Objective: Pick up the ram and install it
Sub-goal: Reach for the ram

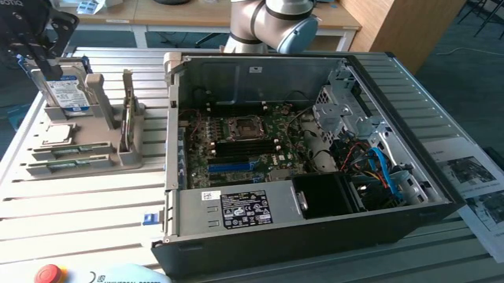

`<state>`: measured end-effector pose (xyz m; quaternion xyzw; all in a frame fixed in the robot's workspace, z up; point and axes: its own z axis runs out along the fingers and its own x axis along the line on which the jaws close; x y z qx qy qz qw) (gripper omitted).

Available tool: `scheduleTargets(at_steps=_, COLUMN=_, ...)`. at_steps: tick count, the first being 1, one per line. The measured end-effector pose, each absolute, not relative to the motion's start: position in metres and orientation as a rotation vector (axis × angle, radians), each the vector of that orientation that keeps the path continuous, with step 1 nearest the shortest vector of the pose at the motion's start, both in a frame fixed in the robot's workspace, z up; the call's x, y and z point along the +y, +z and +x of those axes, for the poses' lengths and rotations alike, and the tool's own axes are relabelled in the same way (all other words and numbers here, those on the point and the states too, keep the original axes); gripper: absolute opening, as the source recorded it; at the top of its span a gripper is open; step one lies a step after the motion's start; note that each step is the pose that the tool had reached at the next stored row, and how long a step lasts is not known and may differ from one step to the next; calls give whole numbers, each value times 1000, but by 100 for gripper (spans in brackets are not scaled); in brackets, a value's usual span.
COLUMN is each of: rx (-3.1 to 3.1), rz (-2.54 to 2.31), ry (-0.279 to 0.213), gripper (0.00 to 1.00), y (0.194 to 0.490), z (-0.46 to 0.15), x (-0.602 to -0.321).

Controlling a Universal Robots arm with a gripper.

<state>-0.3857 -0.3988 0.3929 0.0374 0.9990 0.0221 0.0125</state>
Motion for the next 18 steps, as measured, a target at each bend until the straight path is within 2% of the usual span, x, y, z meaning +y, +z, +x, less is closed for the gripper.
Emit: scheduleTargets(at_steps=18, rx=3114, rz=117, ry=68, gripper=10, y=393, z=-409, x=-395)
